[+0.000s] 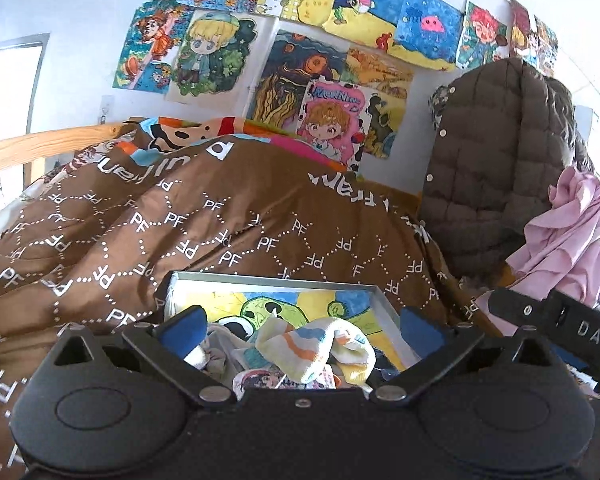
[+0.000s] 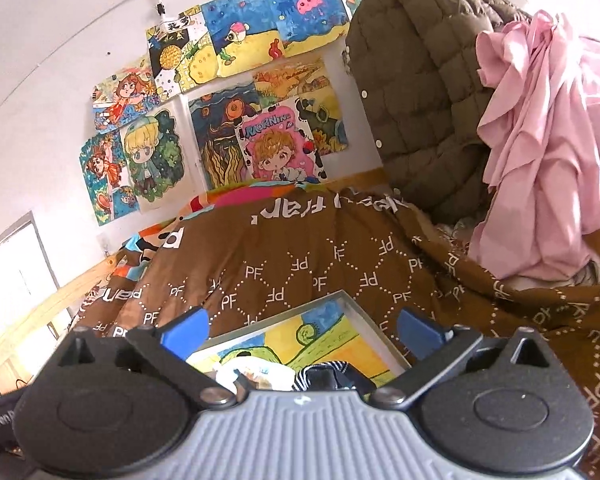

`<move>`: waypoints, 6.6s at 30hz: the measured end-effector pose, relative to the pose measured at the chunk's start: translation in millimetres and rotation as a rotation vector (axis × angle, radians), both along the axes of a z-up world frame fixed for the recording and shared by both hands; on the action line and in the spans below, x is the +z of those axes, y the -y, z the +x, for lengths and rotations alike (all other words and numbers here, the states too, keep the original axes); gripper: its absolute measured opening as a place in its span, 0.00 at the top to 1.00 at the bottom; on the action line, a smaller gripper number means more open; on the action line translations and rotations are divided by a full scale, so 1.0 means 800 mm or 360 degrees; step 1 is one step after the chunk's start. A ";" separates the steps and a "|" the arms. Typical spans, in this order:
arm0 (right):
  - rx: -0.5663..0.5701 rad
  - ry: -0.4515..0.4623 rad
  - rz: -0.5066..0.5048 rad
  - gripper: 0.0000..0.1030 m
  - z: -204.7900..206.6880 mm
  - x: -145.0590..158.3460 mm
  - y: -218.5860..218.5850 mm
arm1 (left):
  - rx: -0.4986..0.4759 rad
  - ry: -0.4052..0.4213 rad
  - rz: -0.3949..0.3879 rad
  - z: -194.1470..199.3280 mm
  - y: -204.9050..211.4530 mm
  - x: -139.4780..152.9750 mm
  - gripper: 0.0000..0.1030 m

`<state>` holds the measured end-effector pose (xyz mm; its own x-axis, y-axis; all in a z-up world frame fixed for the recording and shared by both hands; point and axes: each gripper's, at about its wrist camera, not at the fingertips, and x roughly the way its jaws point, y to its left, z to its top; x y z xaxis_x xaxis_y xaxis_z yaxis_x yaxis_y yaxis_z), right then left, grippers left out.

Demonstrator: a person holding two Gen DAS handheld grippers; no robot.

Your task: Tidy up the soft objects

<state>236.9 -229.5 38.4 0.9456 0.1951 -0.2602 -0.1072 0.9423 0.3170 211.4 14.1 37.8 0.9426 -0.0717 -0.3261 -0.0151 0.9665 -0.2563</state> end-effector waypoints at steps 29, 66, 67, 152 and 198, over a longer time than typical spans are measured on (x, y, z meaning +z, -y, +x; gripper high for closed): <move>-0.0120 0.0024 -0.0250 0.00 -0.143 -0.018 -0.003 | 0.0122 0.0013 0.0161 -0.138 -0.007 -0.019 0.01; -0.0317 -0.0084 -0.0488 0.00 -0.245 -0.075 -0.002 | 0.0114 -0.0140 0.0472 -0.224 0.031 -0.067 0.01; -0.0314 -0.0095 -0.0492 0.00 -0.244 -0.076 -0.002 | 0.0109 -0.0153 0.0461 -0.224 0.031 -0.068 0.01; -0.0086 -0.0483 -0.0438 0.00 -0.195 -0.113 -0.012 | 0.0149 -0.0432 0.0445 -0.184 0.033 -0.098 0.01; -0.0049 -0.0517 -0.0451 0.00 -0.193 -0.116 -0.014 | 0.0154 -0.0451 0.0442 -0.185 0.031 -0.098 0.01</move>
